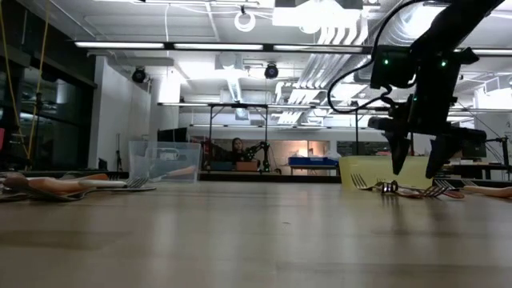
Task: Sort silverware by color (type)
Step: Put the orange fork into the transparent bin
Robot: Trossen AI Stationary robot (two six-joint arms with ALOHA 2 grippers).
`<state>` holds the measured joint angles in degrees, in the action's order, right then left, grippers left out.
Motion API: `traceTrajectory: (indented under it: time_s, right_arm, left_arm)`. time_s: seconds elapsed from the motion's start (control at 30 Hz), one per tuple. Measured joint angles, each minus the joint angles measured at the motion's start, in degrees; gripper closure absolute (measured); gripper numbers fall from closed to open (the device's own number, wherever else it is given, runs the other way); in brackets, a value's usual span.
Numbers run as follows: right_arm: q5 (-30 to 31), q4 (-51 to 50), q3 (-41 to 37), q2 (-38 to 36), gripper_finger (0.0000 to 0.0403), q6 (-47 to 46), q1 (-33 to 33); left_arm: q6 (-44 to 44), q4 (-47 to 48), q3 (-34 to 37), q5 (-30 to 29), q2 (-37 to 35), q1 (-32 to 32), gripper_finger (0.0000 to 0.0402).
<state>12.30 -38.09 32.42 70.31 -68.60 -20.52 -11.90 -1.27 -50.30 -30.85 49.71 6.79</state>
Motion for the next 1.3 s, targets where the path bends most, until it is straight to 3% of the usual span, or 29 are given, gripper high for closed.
traceTrajectory:
  time_s: [0.4, 0.83, 0.97, 1.17, 1.3]
  right_arm:
    - [1.02, 2.86, 0.94, 6.96, 0.0180, 1.51, -1.15]
    - [2.41, 3.83, 1.33, 13.33, 0.0188, 2.13, -0.69]
    - [2.78, 3.14, 1.16, 12.73, 0.0233, 2.59, -0.96]
    - [3.75, 2.81, 1.16, 12.71, 0.0357, 3.08, -1.24]
    - [4.02, 3.28, 1.07, 12.71, 0.0358, 3.08, -1.26]
  left_arm:
    - [0.00, 0.04, 0.00, 0.00, 0.00, 0.00, 0.0268]
    - [0.07, 0.04, 0.00, -0.02, 0.00, 0.00, 0.0268]
    - [0.09, 0.06, -0.01, -0.02, 0.00, -0.02, 0.0268]
    - [0.11, 0.06, 0.00, -0.06, 0.00, -0.07, 0.0268]
    - [0.13, 0.08, 0.00, -1.23, 0.00, -0.07, 0.0268]
